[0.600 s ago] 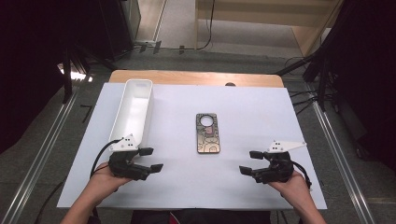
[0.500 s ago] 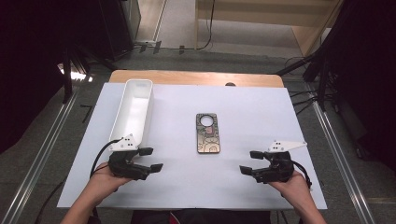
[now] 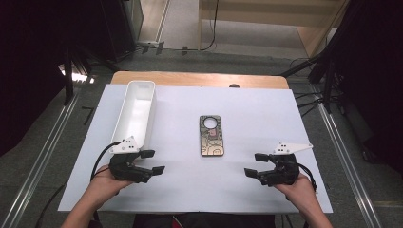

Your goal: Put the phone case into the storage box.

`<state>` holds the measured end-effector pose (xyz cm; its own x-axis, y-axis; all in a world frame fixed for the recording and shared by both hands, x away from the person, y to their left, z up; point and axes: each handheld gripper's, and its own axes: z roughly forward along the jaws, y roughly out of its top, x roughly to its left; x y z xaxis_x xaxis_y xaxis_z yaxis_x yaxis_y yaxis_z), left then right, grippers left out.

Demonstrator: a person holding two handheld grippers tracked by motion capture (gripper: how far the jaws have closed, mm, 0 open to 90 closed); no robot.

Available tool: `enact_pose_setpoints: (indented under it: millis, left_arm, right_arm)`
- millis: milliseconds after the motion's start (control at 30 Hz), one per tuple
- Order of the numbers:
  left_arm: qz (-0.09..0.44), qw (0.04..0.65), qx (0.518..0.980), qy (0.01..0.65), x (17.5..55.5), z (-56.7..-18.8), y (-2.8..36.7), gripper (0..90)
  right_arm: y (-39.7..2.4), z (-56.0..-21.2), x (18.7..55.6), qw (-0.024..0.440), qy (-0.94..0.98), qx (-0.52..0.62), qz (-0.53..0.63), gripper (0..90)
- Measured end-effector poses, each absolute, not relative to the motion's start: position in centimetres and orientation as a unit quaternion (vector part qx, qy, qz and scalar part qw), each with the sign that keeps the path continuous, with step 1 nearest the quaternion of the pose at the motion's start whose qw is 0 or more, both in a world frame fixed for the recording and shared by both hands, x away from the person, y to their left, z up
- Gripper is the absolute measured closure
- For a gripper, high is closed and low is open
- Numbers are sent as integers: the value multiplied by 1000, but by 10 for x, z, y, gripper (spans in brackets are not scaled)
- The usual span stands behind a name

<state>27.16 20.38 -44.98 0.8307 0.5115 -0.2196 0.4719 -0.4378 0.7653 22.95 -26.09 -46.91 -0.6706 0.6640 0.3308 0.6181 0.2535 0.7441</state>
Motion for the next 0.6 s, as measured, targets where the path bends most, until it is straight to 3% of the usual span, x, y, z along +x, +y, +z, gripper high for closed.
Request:
enact_pose_setpoints:
  millis: [600]
  left_arm:
    - [22, 443, 848, 290, 272, -450, 205, 251]
  right_arm:
    - [-261, -471, 230, 25, 793, 408, 451, 194]
